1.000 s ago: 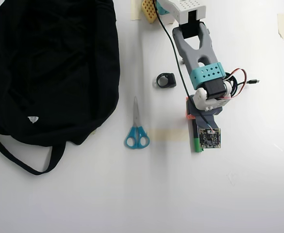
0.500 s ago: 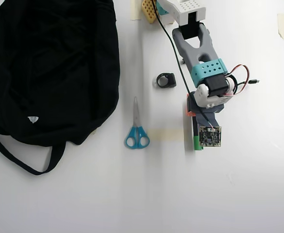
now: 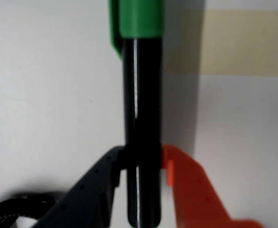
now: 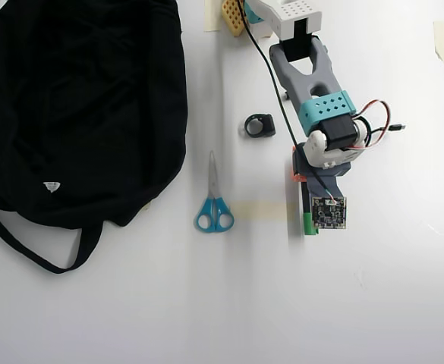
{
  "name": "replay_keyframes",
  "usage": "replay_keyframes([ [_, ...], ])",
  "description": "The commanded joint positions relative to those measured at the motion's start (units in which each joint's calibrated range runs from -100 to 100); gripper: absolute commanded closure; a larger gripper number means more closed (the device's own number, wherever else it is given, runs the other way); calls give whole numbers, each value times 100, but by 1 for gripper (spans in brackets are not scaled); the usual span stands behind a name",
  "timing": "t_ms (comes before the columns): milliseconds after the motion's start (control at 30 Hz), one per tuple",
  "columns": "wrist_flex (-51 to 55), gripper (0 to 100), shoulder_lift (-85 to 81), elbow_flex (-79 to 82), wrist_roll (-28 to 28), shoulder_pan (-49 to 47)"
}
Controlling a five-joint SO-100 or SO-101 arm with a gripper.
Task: Put the green marker into the black bag
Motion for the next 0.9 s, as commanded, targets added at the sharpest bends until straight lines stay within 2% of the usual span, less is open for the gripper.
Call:
replay_keyframes([
  [0,-19,98,-139,-276,43,-49],
  [867,386,98,-139,-654,6,-49],
])
